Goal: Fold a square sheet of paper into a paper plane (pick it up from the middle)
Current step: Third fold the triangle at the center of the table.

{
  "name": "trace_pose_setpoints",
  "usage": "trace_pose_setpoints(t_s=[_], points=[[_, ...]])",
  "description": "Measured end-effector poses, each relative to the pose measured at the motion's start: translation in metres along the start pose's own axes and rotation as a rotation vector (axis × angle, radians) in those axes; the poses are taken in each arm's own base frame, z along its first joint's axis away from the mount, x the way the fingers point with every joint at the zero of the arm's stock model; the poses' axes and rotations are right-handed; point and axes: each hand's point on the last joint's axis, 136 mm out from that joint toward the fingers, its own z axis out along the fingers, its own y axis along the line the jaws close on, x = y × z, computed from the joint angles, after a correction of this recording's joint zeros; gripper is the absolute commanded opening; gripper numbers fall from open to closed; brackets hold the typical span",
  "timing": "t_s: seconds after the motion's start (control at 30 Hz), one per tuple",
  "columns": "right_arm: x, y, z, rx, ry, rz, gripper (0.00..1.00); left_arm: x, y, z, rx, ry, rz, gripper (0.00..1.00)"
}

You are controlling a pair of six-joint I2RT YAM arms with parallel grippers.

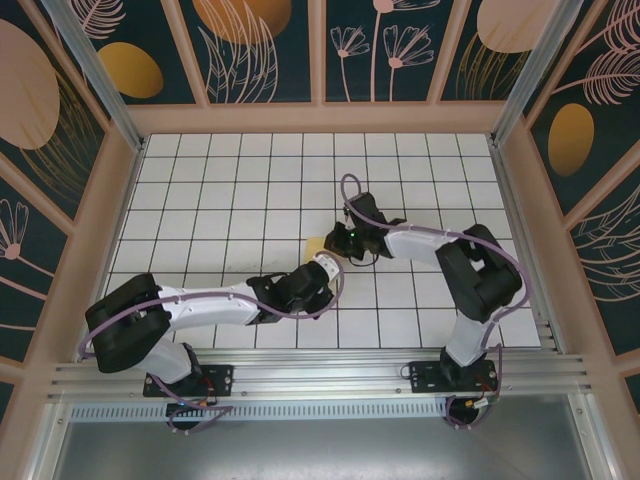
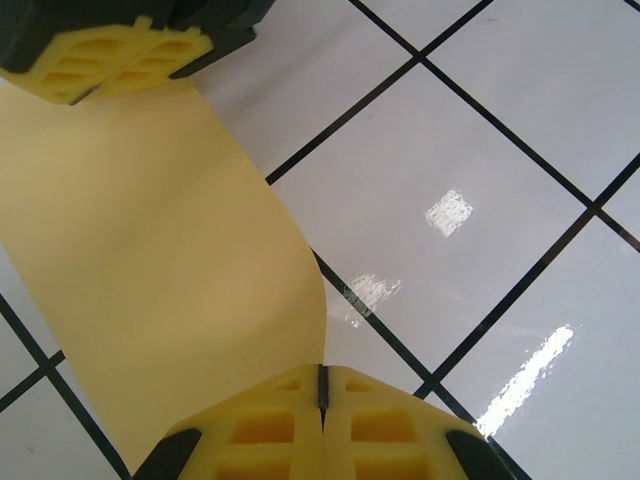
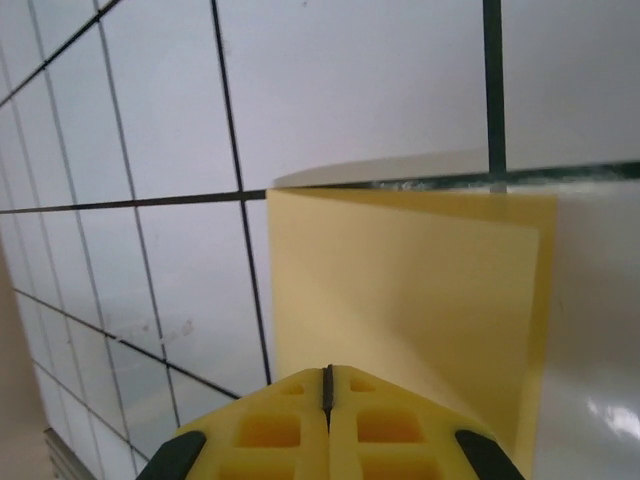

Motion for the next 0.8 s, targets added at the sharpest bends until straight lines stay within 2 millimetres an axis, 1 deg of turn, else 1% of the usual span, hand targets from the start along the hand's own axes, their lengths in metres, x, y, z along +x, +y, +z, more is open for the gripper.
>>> trace_pose_setpoints(t_s=[0.07,0.17,0.23,0.4,0.63,0.8], points=[[0.001,-0.009,0.011,0.043,0.026,-0.011,0.05,0.001,0.002,0.001,0.013,0.008,-0.01,0.0],[0.007,-0.026,0.019,0.109,0.06,-0.027,0.06,0.002,0.005,0.002,0.034,0.019,-0.026,0.0],[0.005,-0.024,0.018,0.115,0.06,-0.052,0.06,0.002,0.007,0.002,0.047,0.025,-0.039,0.0],[0.005,-0.025,0.02,0.138,0.066,-0.094,0.06,0.001,0.013,0.004,0.078,0.037,-0.074,0.0],[0.005,-0.025,0.02,0.142,0.067,-0.129,0.07,0.007,0.025,0.012,0.09,0.075,-0.116,0.0],[0.005,-0.025,0.02,0.143,0.068,-0.14,0.07,0.004,0.036,0.013,0.098,0.074,-0.152,0.0]])
